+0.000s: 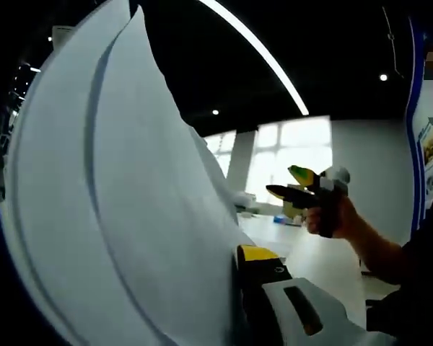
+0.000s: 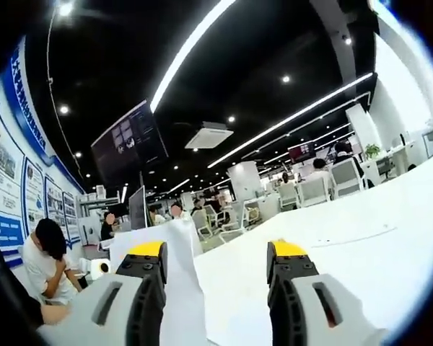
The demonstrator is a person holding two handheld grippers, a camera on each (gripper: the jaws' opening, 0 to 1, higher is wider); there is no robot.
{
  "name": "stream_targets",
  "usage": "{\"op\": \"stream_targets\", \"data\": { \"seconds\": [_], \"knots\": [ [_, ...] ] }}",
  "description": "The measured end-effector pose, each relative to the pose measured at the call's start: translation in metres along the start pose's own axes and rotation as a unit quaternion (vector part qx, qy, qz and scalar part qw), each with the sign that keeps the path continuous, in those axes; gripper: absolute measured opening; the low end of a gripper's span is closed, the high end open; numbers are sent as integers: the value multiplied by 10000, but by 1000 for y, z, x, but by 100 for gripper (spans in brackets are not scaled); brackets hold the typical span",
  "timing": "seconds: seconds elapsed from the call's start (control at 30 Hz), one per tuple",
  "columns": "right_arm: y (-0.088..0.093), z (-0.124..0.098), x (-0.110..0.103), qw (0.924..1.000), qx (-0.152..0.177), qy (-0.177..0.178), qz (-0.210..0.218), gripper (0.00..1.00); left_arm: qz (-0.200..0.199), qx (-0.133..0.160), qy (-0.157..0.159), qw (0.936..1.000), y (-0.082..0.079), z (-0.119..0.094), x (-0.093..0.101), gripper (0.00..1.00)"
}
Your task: Organize the stack of printing papers by aligning and flattening the scattered papers on the table
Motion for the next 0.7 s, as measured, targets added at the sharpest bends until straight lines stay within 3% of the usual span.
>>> {"op": "stream_targets", "data": {
  "seconds": [0.47,0.7],
  "knots": [
    [2,-9,13,9991,-131,377,-143,59,13,-32,-13,10000,0,0,-3,9],
    [0,-18,3,9988,-133,420,-197,65,23,-45,-15,10000,0,0,-5,9]
  ]
}}
Point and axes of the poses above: the point that each gripper's makers call its tool centre point, and the gripper's own axes: z roughly forward along the fingers, x roughly to its right, y roughly out of its underside, the point moved 7 cm from there along -z, roughly backward along the fingers, and after that the axes turned 1 degree about z, right-handed, at the moved point
